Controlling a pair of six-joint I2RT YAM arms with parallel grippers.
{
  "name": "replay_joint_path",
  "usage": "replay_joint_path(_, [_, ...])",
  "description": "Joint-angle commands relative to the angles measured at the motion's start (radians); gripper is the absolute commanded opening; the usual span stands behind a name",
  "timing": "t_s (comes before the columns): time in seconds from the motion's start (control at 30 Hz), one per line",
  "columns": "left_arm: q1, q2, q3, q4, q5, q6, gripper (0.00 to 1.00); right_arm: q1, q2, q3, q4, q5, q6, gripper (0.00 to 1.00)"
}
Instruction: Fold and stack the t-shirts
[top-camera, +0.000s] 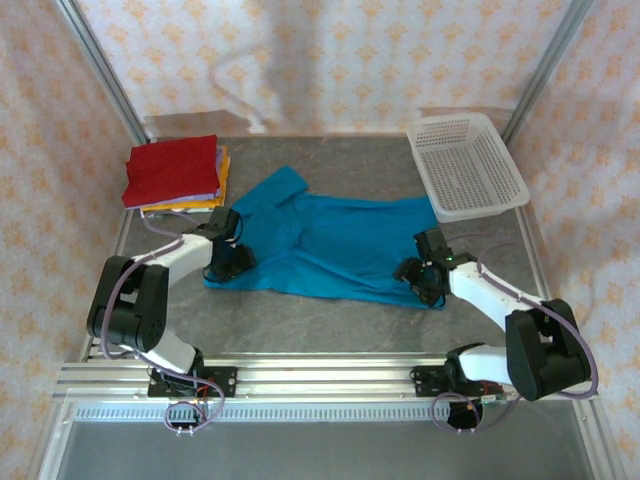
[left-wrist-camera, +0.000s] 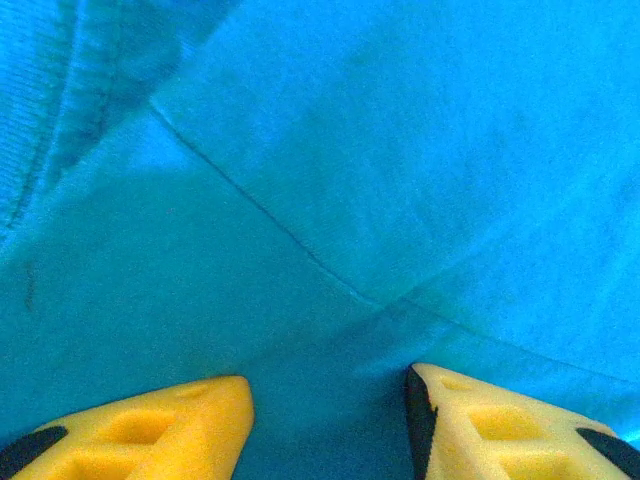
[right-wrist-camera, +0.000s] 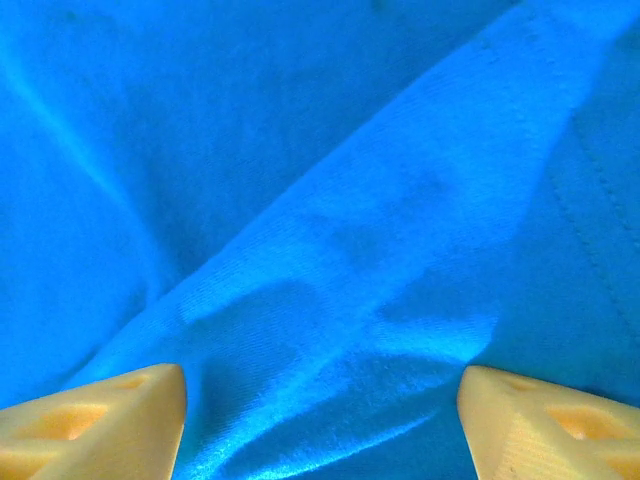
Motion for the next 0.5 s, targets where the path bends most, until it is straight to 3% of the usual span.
replay_joint_path(0.0, [0.002, 0.012, -0.098, -0.051, -0.076, -0.060, 0.50, -0.053, -0.043, -0.058, -0.045, 0.045, 0.043, 0.74])
replay_joint_path(0.27, [0.002, -0.134, -0.192, -0.098, -0.102, -0.126, 0.51, -0.159, -0.174, -0.100, -0.099, 0.012, 0.047, 0.74])
replay_joint_path(0.47, [-0.013, -0.258, -0.233, -0.125, -0.081, -0.151, 0.51, -0.158, -0.220, -0.021, -0.137, -0.145, -0.040, 0.73])
